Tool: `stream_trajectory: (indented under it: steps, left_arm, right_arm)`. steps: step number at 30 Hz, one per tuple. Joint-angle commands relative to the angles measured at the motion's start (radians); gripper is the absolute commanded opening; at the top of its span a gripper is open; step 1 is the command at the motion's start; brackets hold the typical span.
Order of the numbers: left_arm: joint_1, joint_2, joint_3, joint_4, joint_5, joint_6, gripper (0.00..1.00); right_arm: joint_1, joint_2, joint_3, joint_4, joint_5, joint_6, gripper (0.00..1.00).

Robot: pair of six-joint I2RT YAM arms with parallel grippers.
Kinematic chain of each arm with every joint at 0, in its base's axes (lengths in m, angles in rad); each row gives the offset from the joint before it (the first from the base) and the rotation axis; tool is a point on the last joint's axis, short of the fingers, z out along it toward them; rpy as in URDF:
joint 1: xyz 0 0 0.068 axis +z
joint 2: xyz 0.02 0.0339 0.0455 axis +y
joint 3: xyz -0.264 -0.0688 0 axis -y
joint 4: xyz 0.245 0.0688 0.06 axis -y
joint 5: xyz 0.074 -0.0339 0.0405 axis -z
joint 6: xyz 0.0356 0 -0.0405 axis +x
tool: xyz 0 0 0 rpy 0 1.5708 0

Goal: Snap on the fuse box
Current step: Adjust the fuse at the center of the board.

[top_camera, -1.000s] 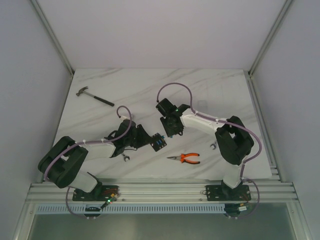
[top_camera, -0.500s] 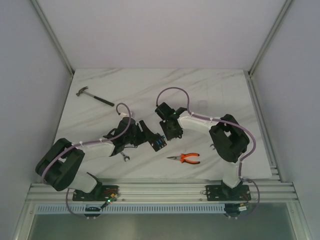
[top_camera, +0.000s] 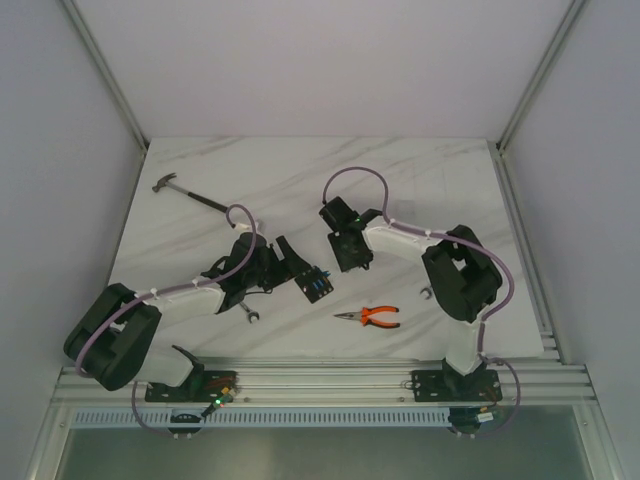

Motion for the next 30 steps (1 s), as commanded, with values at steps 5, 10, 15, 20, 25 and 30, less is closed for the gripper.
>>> stream_trajectory:
  steps: [5, 10, 15, 20, 25, 30]
  left_arm:
    - [0.009, -0.025, -0.015, -0.026, -0.018, 0.019, 0.9]
    - [0.011, -0.03, -0.019, -0.028, -0.022, 0.023, 0.92]
    - [0.011, -0.035, -0.022, -0.027, -0.026, 0.023, 0.95]
    - [0.014, -0.037, -0.027, -0.027, -0.029, 0.032, 0.98]
    - [0.016, -0.049, -0.033, -0.028, -0.036, 0.037, 1.0]
    - [0.019, -0.067, -0.045, -0.028, -0.048, 0.037, 1.0]
  right_arm:
    - [-0.049, 0.01, -0.036, -0.025, 0.13, -0.016, 0.47]
    - [-0.096, -0.014, -0.044, -0.038, 0.173, 0.003, 0.48]
    - [-0.092, -0.048, -0.037, -0.008, 0.12, 0.027, 0.5]
    - [-0.069, -0.069, -0.018, 0.012, 0.059, 0.062, 0.54]
    - [-0.068, -0.026, 0.029, -0.007, 0.029, 0.119, 0.55]
    - [-0.068, 0.0, 0.062, -0.016, 0.014, 0.161, 0.56]
